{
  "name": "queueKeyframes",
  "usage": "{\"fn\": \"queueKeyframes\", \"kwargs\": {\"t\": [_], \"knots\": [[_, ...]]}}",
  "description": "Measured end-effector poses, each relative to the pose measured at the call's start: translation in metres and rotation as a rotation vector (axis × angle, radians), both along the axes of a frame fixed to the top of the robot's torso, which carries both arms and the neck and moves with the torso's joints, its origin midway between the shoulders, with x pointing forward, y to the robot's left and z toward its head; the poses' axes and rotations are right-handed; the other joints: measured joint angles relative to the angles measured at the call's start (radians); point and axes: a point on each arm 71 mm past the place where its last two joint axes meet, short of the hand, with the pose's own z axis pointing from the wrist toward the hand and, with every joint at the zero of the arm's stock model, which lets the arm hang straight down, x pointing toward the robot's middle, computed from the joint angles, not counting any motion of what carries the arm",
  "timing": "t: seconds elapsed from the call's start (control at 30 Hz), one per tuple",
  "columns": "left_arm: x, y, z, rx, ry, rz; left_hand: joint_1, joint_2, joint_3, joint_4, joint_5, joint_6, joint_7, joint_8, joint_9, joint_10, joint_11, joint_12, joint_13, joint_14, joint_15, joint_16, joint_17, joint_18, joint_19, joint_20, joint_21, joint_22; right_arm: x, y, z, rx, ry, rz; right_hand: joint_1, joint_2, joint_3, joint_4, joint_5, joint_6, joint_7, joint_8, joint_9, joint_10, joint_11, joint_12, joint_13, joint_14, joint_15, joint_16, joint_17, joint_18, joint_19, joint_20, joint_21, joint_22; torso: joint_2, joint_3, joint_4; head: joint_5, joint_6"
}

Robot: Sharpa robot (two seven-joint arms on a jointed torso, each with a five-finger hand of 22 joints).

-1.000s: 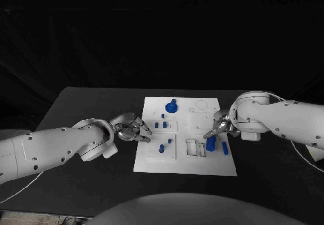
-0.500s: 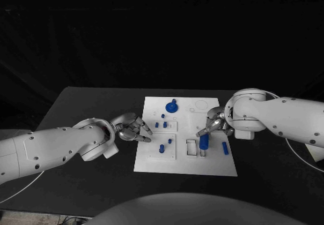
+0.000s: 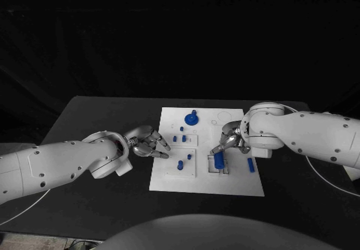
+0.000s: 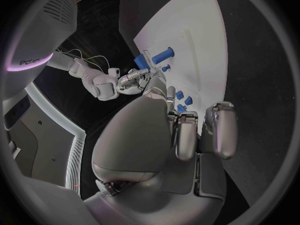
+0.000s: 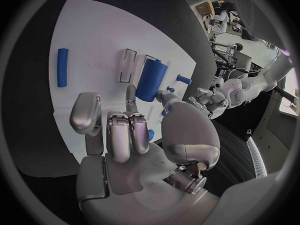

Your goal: Assemble the parts on the task board

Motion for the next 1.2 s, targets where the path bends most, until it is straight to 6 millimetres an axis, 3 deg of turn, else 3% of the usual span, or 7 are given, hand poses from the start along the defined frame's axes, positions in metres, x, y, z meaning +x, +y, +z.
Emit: {"fn": "queueKeyframes", "kwargs": {"t": [0.4, 0.6, 0.7, 0.77, 0.9, 1.0, 1.2], "knots": [[0.0, 0.001, 0.0, 0.0, 0.001, 0.0, 0.0, 0.0, 0.0, 0.0, 0.0, 0.0, 0.0, 0.0, 0.0, -0.001, 0.001, -0.001, 0.0, 0.0, 0.0, 0.0, 0.0, 0.0, 0.0, 0.0, 0.0, 0.0, -0.002, 0.008, -0.01, 0.007, 0.014, 0.0, 0.0, 0.0, 0.006, -0.006, -0.004, -0.005, 0.005, -0.003, 0.005, 0.003, 0.003, 0.0, 0.0, 0.0, 0.0, 0.0, 0.0, 0.0, 0.0, 0.0, 0.0, 0.0, 0.0, 0.0, 0.0, 0.005, 0.0], [-0.001, 0.0, 0.0, 0.0, 0.003, -0.002, 0.0, 0.0, -0.003, -0.003, 0.0, 0.0, 0.0, 0.0, 0.0, -0.002, 0.002, -0.003, 0.0, 0.0, 0.0, 0.0, 0.0, 0.0, 0.0, 0.0, 0.0, 0.0, -0.003, 0.008, -0.011, 0.006, 0.015, 0.0, -0.01, 0.011, 0.031, -0.031, -0.067, -0.007, 0.008, -0.004, 0.013, 0.003, 0.003, 0.0, 0.0, 0.004, 0.004, 0.0, 0.0, 0.0, 0.0, 0.0, 0.0, 0.0, 0.0, -0.0003, -0.0002, 0.006, 0.0], [-0.001, 0.0, 0.0, 0.0, 0.004, -0.004, 0.0, 0.0, -0.003, -0.003, 0.0, 0.0, 0.0, 0.0, 0.0, -0.002, 0.002, -0.003, 0.0, 0.0, 0.0, 0.0, 0.0, 0.0, 0.0, 0.0, 0.0, 0.0, -0.003, 0.008, -0.011, 0.006, 0.015, 0.0, -0.023, 0.017, 0.034, -0.038, -0.144, -0.007, 0.008, -0.012, 0.023, 0.003, 0.003, 0.0, 0.0, 0.004, 0.004, 0.0, 0.0, 0.0, 0.0, 0.0, -0.004, 0.0, 0.0, -0.0003, -0.0002, 0.007, 0.0], [-0.001, 0.0, 0.0, 0.0, 0.005, -0.004, 0.0, 0.0, -0.003, -0.003, 0.0, 0.0, 0.0, 0.0, 0.0, -0.002, 0.002, -0.003, 0.0, 0.0, 0.0, 0.0, 0.0, 0.0, 0.0, 0.0, 0.0, 0.0, -0.003, 0.008, -0.011, 0.006, 0.014, 0.0, -0.034, 0.008, 0.078, -0.087, -0.194, -0.007, 0.008, -0.015, 0.024, 0.003, 0.003, 0.0, 0.0, 0.003, 0.004, 0.0, 0.0, 0.0, 0.0, 0.0, -0.004, 0.0, 0.0, -0.0003, -0.0002, 0.007, 0.0], [-0.001, 0.0, 0.0, 0.001, 0.007, -0.005, 0.0, 0.0, -0.003, -0.003, 0.0, 0.0, 0.0, 0.0, 0.0, -0.002, 0.002, -0.003, 0.0, 0.0, 0.0, 0.0, 0.0, 0.0, 0.0, 0.0, 0.0, 0.0, -0.003, 0.008, -0.012, 0.005, 0.013, 0.0, -0.051, 0.01, 0.081, -0.098, -0.297, -0.004, 0.008, -0.023, 0.03, 0.002, 0.009, 0.0, 0.0, 0.0, 0.007, 0.0, 0.0, 0.0, 0.002, 0.002, -0.004, 0.0, 0.0, -0.0002, -0.0004, 0.008, 0.0], [-0.001, -0.001, -0.001, 0.001, 0.009, -0.007, 0.0, 0.0, -0.006, 0.0, 0.007, 0.0, 0.0, 0.0, 0.0, -0.002, 0.002, -0.003, 0.0, 0.0, 0.0, 0.0, 0.0, 0.0, 0.0, 0.0, 0.0, 0.0, -0.003, 0.007, -0.012, 0.004, 0.013, -0.001, -0.069, 0.018, 0.061, -0.083, -0.394, 0.004, 0.007, -0.025, 0.036, 0.002, 0.009, 0.0, 0.0, 0.0, 0.007, 0.0, 0.0, 0.0, 0.006, 0.006, -0.004, 0.0, 0.0, -0.0001, -0.0005, 0.008, 0.0], [-0.001, -0.001, -0.001, 0.003, 0.012, -0.009, -0.004, 0.004, -0.006, 0.0, 0.007, 0.0, 0.0, 0.0, 0.0, -0.002, 0.002, -0.002, 0.0, 0.0, 0.0, 0.0, 0.0, 0.0, 0.0, 0.0, 0.0, 0.0, -0.004, 0.006, -0.014, 0.0, 0.015, -0.001, -0.094, 0.025, 0.024, -0.05, -0.469, 0.011, 0.0, -0.034, 0.047, 0.002, 0.009, 0.0, 0.0, 0.0, 0.007, 0.0, 0.0, 0.0, 0.006, 0.006, -0.004, 0.0, 0.0, 0.0, -0.0003, 0.007, 0.0]]}}
